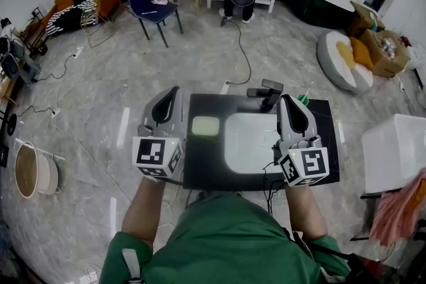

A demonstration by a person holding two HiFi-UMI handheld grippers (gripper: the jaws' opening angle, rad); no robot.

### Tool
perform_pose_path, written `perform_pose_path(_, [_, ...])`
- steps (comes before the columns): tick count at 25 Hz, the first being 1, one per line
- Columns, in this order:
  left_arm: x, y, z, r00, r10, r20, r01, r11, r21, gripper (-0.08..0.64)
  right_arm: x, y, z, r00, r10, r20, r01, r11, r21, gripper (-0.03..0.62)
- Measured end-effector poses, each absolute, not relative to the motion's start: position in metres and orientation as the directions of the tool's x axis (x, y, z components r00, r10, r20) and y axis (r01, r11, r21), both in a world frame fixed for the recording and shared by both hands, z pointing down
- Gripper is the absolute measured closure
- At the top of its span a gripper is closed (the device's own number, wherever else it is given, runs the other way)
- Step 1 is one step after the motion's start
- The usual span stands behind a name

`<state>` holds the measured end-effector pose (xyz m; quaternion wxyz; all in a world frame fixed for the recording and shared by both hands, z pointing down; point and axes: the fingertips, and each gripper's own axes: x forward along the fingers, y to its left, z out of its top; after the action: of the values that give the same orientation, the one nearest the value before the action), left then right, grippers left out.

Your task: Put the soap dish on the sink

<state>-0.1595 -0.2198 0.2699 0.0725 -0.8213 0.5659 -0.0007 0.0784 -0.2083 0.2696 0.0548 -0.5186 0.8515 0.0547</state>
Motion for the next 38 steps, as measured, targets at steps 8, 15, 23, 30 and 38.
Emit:
perform_pose_path(8, [-0.154, -0.217, 0.273, 0.372, -0.925, -0.076, -0.924, -0.362, -0.125, 0.561, 0.081, -0.207, 0.275, -0.448, -0.883, -0.141, -0.893, 0.449, 0.023, 0.571])
perform_pose_path(15, [-0.159, -0.217, 0.272, 0.371, -0.926, -0.073, -0.924, -0.360, -0.129, 0.561, 0.078, -0.205, 0.273, -0.437, -0.889, -0.138, -0.899, 0.435, 0.045, 0.571])
perform_pose_path(23, [-0.160, -0.222, 0.276, 0.373, -0.926, -0.066, -0.923, -0.363, -0.126, 0.561, 0.077, -0.209, 0.273, -0.442, -0.885, -0.145, -0.897, 0.439, 0.052, 0.571])
perform_pose_path(30, [-0.162, -0.228, 0.281, 0.374, -0.925, -0.063, -0.923, -0.365, -0.119, 0.561, 0.075, -0.215, 0.276, -0.440, -0.887, -0.139, -0.898, 0.437, 0.048, 0.571])
perform_pose_path(38, [-0.172, -0.235, 0.278, 0.367, -0.928, -0.065, -0.926, -0.358, -0.122, 0.561, 0.069, -0.220, 0.276, -0.442, -0.887, -0.132, -0.897, 0.439, 0.050, 0.571])
